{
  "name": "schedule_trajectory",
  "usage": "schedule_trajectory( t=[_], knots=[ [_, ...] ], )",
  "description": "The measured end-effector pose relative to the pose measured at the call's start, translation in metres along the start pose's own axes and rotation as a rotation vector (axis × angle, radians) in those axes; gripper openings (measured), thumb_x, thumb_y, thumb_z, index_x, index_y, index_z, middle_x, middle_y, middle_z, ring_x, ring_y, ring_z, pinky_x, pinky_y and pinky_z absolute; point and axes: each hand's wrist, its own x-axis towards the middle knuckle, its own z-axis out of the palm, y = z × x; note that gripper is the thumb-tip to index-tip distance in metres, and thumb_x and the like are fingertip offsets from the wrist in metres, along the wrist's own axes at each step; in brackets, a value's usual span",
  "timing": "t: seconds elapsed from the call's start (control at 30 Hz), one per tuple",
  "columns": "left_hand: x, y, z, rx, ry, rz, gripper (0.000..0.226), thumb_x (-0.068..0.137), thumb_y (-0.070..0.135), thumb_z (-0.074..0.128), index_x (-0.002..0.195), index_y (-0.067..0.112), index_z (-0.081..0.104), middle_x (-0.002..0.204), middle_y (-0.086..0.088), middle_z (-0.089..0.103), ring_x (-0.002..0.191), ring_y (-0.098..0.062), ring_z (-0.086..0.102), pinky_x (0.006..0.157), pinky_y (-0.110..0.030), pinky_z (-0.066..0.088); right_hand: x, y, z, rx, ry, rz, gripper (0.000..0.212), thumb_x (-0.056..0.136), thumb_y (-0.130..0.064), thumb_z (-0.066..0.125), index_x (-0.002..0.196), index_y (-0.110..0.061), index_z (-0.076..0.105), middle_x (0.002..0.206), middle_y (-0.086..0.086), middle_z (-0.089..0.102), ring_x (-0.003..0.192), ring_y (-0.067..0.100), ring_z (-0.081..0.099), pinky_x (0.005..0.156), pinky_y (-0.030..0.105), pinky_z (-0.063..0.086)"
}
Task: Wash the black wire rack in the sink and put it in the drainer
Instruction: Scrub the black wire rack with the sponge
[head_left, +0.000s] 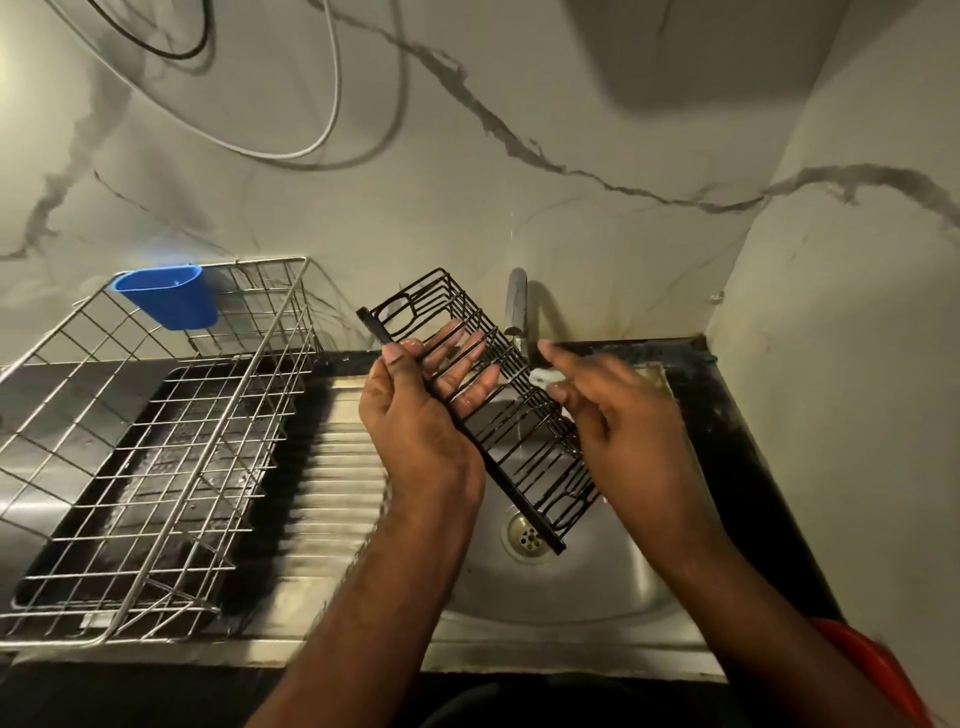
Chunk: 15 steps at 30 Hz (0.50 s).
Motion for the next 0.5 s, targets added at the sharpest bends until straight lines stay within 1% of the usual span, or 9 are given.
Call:
schedule_trajectory(
  t=[0.07,0.1,0.17,0.2,0.23,0.3,0.37,0.43,0.5],
  knots=[
    [-0.001,-0.001,0.0,0.007,-0.002,-0.013,0.028,0.111,0.029,0.037,0.105,0.008,0.055,0.105,-0.026,0.074,0.088,-0.035,0.076,0.061,-0.041,0.064,0.005,0.005,0.0,-0.036,-0.034,-0.025,0.05,0.092,0.011,0.058,0.126,-0.023,0.069,0.104,-0.011,0.064,0.096,-0.007,0.061,0.079,0.009,0.049],
    [-0.001,-0.002,-0.001,0.01,-0.001,-0.02,0.029,0.111,0.028,0.037,0.102,0.008,0.056,0.106,-0.027,0.073,0.088,-0.035,0.076,0.061,-0.041,0.064,0.007,0.005,-0.001,-0.053,-0.027,-0.038,0.049,0.09,0.013,0.057,0.122,-0.022,0.071,0.106,-0.01,0.066,0.097,-0.006,0.062,0.08,0.01,0.05],
    [-0.003,-0.004,-0.001,0.011,0.005,-0.029,0.029,0.111,0.028,0.037,0.099,0.01,0.056,0.107,-0.028,0.073,0.087,-0.036,0.076,0.062,-0.041,0.064,0.009,0.003,-0.002,-0.087,0.028,-0.093,0.045,0.089,0.013,0.059,0.118,-0.018,0.073,0.111,-0.011,0.068,0.098,-0.007,0.061,0.085,0.003,0.045],
    [-0.003,-0.004,-0.002,0.009,0.006,-0.031,0.029,0.111,0.029,0.037,0.099,0.01,0.056,0.107,-0.028,0.073,0.088,-0.036,0.076,0.061,-0.041,0.064,0.009,0.0,-0.001,-0.096,0.049,-0.122,0.042,0.09,0.011,0.06,0.119,-0.017,0.072,0.114,-0.01,0.068,0.1,-0.006,0.062,0.088,0.003,0.043],
    [-0.003,-0.004,-0.002,0.008,0.005,-0.031,0.029,0.111,0.029,0.037,0.101,0.009,0.055,0.107,-0.027,0.073,0.087,-0.036,0.076,0.061,-0.04,0.064,0.008,-0.002,0.0,-0.098,0.049,-0.143,0.042,0.09,0.009,0.061,0.121,-0.017,0.072,0.118,-0.008,0.069,0.104,-0.004,0.063,0.092,0.006,0.044],
    [-0.001,-0.002,-0.001,0.005,0.009,-0.03,0.028,0.111,0.028,0.037,0.103,0.009,0.055,0.104,-0.024,0.075,0.086,-0.035,0.076,0.061,-0.039,0.064,0.005,-0.002,0.006,-0.135,-0.013,-0.197,0.045,0.089,0.012,0.06,0.125,-0.015,0.07,0.128,0.0,0.068,0.116,0.006,0.063,0.104,0.013,0.042],
    [0.003,0.0,0.0,0.005,0.023,-0.024,0.029,0.111,0.028,0.037,0.1,0.009,0.055,0.101,-0.022,0.076,0.085,-0.034,0.076,0.062,-0.041,0.064,-0.002,0.004,0.012,-0.235,-0.085,-0.292,0.05,0.084,0.016,0.062,0.126,-0.012,0.069,0.133,0.004,0.064,0.126,0.012,0.058,0.113,0.017,0.034],
    [0.005,0.002,0.0,0.01,0.035,-0.009,0.029,0.111,0.028,0.036,0.098,0.01,0.055,0.1,-0.022,0.076,0.086,-0.037,0.076,0.064,-0.044,0.064,-0.008,0.011,0.013,-0.304,-0.121,-0.354,0.049,0.083,0.013,0.066,0.126,-0.012,0.068,0.134,0.005,0.063,0.129,0.015,0.055,0.116,0.015,0.027],
    [0.007,0.002,-0.001,0.014,0.042,-0.002,0.03,0.111,0.028,0.036,0.098,0.01,0.056,0.101,-0.023,0.076,0.088,-0.038,0.075,0.065,-0.045,0.064,-0.013,0.016,0.01,-0.337,-0.12,-0.397,0.045,0.085,0.009,0.064,0.125,-0.011,0.068,0.132,0.005,0.064,0.127,0.017,0.056,0.116,0.014,0.026]
  ],
)
